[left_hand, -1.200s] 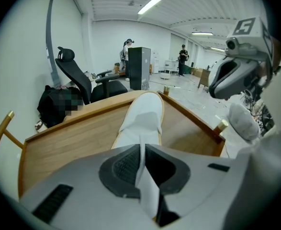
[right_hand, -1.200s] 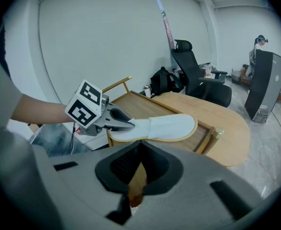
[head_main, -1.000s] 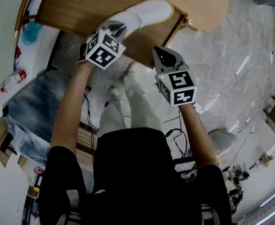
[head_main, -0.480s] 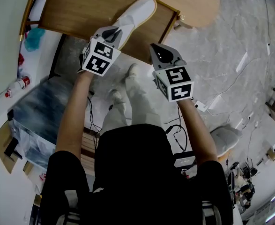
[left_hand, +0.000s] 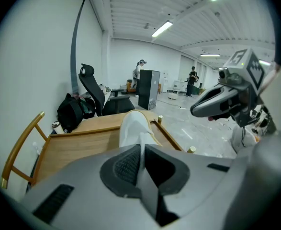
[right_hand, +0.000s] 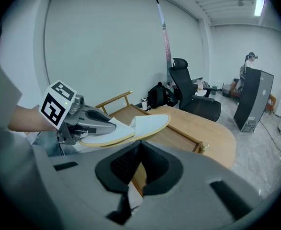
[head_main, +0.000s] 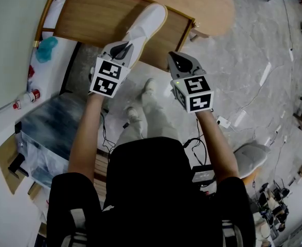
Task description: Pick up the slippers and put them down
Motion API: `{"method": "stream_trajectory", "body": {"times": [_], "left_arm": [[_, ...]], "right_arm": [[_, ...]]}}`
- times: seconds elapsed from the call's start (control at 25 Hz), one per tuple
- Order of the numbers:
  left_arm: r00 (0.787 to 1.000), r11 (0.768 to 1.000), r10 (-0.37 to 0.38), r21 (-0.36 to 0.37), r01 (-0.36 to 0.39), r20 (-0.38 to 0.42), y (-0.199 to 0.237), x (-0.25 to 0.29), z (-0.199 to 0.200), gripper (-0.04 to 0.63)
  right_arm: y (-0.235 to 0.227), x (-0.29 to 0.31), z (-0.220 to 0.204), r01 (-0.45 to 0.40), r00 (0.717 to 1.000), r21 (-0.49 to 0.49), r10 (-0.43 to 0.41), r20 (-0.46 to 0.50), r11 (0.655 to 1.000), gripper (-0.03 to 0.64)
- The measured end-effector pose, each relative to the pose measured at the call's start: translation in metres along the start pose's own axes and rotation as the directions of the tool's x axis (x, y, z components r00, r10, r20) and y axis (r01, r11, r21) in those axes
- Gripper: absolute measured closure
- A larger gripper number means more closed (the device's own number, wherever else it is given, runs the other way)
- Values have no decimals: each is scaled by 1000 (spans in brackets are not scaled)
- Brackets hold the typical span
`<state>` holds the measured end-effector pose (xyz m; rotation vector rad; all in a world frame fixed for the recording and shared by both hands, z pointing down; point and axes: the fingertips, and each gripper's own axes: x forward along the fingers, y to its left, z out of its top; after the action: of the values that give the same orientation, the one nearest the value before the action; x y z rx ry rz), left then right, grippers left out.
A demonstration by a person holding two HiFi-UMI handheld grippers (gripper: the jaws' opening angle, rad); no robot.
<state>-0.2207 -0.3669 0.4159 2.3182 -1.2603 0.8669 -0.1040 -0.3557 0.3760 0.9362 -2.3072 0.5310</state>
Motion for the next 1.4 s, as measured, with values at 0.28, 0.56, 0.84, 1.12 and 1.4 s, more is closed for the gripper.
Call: {"method": "stream_trajectory", "body": {"times": [0.28, 0.56, 0.84, 1.12, 1.4], "left_arm": [[998, 998, -26, -57, 30, 54, -20, -50, 12, 578], [994, 999, -18, -45, 23, 108, -43, -99, 14, 578], [989, 998, -47, -28, 51, 138, -74, -141, 5, 578], [984, 998, -62, 7, 62, 167, -110, -184, -6, 578], [979, 998, -62, -3, 64, 196, -136, -221, -22, 578]], "right_arm": [[19, -37, 15, 48, 997, -12, -48, 53, 999, 618], [47, -73, 20, 88, 991, -5, -87, 102, 996, 618], [78, -117, 9, 137, 981, -5, -135, 138, 991, 618], [108, -161, -5, 178, 968, 0, -175, 180, 984, 618], [138, -199, -19, 214, 953, 4, -209, 220, 977, 618]]}}
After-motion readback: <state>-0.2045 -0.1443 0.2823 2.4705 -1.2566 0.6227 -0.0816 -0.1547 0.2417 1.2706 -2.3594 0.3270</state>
